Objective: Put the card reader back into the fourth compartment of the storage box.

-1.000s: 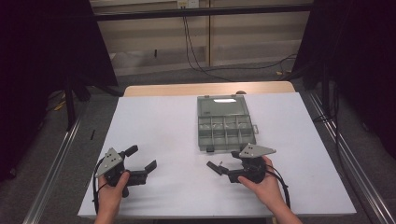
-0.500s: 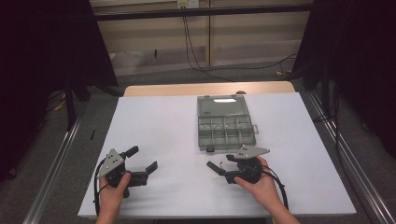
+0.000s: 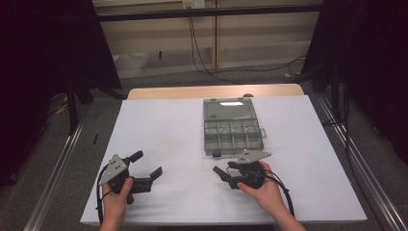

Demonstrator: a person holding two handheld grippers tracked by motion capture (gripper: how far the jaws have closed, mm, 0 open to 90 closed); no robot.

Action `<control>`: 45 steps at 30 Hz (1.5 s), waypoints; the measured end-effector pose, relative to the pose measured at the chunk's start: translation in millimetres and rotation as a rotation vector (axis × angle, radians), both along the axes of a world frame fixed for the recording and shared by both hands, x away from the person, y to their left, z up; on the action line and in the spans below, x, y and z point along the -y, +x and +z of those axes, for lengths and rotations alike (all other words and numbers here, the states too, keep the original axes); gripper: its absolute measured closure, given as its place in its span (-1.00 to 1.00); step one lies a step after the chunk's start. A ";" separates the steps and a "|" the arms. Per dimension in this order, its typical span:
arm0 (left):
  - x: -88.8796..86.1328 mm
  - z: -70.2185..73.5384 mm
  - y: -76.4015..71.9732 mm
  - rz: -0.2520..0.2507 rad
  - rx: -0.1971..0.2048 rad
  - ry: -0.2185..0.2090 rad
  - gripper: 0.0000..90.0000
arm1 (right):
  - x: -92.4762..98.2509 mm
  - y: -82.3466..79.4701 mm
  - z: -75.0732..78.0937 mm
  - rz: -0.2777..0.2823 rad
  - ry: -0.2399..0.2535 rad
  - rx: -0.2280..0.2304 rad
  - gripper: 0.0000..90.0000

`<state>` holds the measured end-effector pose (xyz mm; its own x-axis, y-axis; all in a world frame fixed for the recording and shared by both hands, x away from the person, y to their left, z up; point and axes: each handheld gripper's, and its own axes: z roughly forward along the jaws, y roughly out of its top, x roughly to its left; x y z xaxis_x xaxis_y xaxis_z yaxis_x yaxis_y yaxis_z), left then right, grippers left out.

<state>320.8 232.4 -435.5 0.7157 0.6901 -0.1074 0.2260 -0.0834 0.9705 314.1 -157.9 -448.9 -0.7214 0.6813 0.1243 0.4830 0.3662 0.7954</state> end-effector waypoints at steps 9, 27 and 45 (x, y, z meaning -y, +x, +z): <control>0.8 -0.7 0.8 -0.005 -0.001 0.010 -0.93 | -7.4 2.7 0.4 0.013 -0.027 -0.024 0.08; 1.7 -1.4 1.2 -0.013 -0.001 0.012 -0.93 | -15.1 9.3 -6.5 0.014 -0.097 -0.050 0.46; 3.0 -1.3 2.1 -0.011 0.003 -0.010 -0.93 | -22.5 13.6 -1.5 0.032 -0.174 -0.068 0.66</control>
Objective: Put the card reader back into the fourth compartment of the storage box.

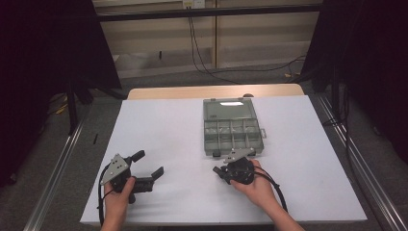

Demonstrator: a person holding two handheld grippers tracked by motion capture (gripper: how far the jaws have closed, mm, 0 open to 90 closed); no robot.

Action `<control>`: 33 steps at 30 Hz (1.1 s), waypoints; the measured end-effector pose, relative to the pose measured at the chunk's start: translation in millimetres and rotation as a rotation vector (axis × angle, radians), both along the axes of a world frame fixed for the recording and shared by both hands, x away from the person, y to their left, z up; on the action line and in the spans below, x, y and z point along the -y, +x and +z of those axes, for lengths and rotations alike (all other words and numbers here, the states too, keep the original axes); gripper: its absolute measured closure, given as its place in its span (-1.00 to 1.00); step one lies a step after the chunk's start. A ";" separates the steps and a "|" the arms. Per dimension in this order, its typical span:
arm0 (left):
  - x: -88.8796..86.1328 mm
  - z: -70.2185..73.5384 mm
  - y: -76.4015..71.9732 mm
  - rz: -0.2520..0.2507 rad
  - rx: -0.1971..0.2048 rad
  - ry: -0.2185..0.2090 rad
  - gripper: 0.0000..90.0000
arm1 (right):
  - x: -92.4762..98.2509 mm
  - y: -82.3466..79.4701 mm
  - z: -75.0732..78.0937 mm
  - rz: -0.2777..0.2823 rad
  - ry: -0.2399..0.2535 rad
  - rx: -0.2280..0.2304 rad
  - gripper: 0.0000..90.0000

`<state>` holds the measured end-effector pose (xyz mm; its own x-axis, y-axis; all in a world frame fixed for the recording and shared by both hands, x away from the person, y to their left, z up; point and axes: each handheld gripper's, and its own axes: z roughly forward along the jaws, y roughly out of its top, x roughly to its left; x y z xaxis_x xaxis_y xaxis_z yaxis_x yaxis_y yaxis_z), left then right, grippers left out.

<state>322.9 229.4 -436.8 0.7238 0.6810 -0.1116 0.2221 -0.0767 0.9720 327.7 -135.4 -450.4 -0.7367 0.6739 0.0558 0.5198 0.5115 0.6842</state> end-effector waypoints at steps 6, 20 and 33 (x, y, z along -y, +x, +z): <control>-1.4 0.7 -0.4 0.008 0.002 0.000 -0.93 | 1.3 1.3 0.2 0.007 0.008 -0.007 0.66; -1.3 0.7 -1.4 0.009 0.001 0.002 -0.93 | 9.0 2.6 6.0 0.023 0.043 -0.031 0.66; -1.5 0.7 -1.6 0.007 0.001 0.003 -0.93 | 16.5 1.6 16.5 0.010 0.091 -0.044 0.66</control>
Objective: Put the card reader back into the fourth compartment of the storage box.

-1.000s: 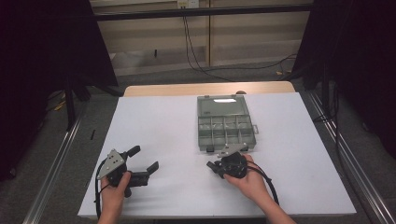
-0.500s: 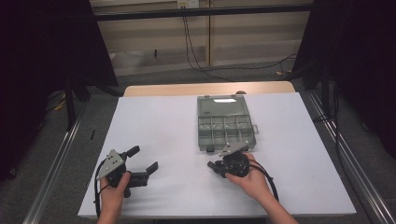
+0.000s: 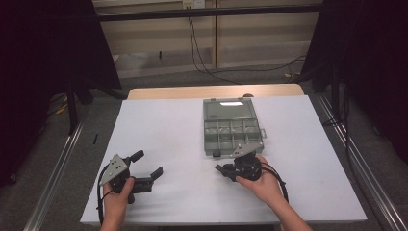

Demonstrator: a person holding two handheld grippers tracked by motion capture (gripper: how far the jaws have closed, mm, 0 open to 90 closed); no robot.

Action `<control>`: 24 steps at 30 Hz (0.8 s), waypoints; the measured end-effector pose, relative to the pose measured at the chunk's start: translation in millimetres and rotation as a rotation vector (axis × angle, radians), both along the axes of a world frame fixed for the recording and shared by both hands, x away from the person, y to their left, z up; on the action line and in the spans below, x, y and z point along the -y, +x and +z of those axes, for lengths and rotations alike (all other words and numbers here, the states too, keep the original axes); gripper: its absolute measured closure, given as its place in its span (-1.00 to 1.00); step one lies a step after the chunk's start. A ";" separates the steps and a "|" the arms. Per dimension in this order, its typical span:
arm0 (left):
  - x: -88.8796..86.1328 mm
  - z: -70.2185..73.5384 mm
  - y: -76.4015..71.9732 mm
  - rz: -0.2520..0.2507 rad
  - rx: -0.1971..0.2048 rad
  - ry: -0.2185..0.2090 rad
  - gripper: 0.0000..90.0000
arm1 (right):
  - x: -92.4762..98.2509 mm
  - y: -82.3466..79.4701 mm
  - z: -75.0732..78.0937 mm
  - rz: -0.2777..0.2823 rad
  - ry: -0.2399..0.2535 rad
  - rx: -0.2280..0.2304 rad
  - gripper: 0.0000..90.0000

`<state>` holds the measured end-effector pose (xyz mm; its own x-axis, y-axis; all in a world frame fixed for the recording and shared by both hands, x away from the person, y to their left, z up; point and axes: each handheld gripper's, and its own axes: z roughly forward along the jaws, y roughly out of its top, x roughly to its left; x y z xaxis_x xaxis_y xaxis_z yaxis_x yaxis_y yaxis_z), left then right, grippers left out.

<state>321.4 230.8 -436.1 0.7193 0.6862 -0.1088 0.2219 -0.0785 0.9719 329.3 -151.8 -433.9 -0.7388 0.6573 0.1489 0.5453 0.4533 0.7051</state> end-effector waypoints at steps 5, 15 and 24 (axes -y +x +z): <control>0.2 -0.3 0.2 -0.001 -0.001 0.001 -0.93 | 0.1 0.3 6.0 0.006 0.005 0.003 0.66; 0.0 -0.8 0.4 -0.004 -0.001 0.006 -0.93 | 9.3 7.2 22.0 -0.001 0.016 0.002 0.66; 0.0 -1.6 0.4 -0.004 -0.008 -0.001 -0.93 | 14.9 16.6 32.8 -0.016 0.005 0.001 0.66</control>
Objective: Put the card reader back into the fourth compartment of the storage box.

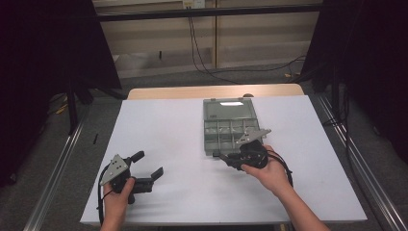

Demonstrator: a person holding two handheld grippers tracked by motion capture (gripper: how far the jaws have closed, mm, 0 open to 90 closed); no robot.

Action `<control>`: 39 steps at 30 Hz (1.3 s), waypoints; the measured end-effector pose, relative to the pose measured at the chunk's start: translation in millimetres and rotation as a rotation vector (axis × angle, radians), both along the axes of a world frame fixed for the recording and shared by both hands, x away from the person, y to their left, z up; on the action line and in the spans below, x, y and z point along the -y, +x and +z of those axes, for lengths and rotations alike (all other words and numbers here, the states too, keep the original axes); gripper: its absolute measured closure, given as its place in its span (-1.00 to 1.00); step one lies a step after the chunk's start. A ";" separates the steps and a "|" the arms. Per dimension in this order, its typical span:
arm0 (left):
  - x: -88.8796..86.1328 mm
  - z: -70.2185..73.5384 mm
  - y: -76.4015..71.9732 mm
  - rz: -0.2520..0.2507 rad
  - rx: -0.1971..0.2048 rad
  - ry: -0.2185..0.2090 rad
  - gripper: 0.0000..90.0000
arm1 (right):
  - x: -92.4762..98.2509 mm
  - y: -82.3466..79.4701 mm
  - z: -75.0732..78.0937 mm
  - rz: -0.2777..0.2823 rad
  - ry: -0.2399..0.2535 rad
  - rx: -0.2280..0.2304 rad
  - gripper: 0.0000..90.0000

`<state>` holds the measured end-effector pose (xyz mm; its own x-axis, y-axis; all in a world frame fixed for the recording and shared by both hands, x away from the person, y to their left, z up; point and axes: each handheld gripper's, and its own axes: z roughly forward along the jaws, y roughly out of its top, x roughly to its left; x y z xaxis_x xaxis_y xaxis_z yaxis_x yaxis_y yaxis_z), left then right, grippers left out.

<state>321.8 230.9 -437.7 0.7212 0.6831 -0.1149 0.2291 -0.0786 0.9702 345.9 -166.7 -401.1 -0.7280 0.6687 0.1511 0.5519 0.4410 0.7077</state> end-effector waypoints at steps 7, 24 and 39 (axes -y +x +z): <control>-1.0 -0.1 0.2 0.000 0.000 -0.004 -0.93 | 4.1 11.8 5.4 -0.019 0.008 -0.010 0.66; -1.4 -0.2 0.5 0.003 0.001 -0.003 -0.93 | 13.1 30.2 14.0 -0.068 0.007 -0.010 0.66; -0.9 -0.1 0.2 0.001 -0.001 -0.003 -0.93 | 18.2 41.6 16.4 -0.095 -0.008 -0.003 0.66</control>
<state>322.0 231.8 -437.8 0.7204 0.6836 -0.1172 0.2297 -0.0757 0.9703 387.5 -184.9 -384.6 -0.6611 0.7356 0.1478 0.5938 0.3925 0.7024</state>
